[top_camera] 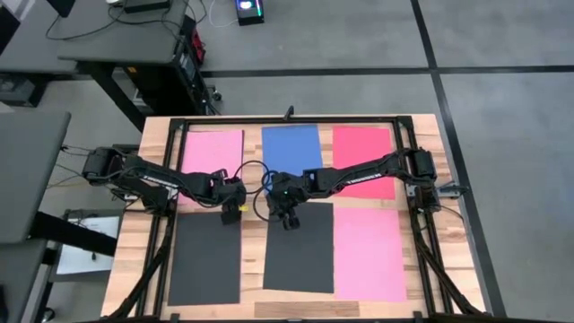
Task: Organize paper
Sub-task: Stack the pink paper on top of the pink paper
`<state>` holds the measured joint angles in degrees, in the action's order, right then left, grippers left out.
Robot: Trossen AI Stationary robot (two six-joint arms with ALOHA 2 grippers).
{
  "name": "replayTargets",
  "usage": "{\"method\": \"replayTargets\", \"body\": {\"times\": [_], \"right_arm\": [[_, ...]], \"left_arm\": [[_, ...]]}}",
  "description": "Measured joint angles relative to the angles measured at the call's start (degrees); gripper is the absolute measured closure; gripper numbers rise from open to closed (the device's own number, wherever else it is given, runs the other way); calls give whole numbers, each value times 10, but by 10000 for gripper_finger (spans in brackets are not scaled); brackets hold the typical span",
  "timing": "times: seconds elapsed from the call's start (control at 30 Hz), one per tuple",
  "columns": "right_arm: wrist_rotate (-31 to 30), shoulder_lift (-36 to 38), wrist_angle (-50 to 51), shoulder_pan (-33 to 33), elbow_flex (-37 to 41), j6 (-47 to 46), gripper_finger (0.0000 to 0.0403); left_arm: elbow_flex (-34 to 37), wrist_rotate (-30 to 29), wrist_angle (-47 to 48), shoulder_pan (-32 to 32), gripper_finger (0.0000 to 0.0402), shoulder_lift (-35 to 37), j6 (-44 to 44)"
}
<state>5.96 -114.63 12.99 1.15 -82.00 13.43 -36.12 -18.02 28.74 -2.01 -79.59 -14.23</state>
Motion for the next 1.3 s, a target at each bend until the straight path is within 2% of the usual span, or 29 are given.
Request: {"method": "replayTargets", "body": {"times": [0.43,0.67,0.87,1.2,1.3], "right_arm": [[0,0,0,0,0,-3,262],[0,0,0,0,0,-5,262],[0,0,0,0,0,-5,262],[0,0,0,0,0,-5,262],[0,0,0,0,0,-5,262]], "left_arm": [[-2,11,-28,7,192,-36,31],[-1,11,-26,8,192,-21,39],[1,-27,-6,9,192,2,44],[1,-38,-7,13,192,5,43],[1,-64,-6,13,192,5,42]]}}
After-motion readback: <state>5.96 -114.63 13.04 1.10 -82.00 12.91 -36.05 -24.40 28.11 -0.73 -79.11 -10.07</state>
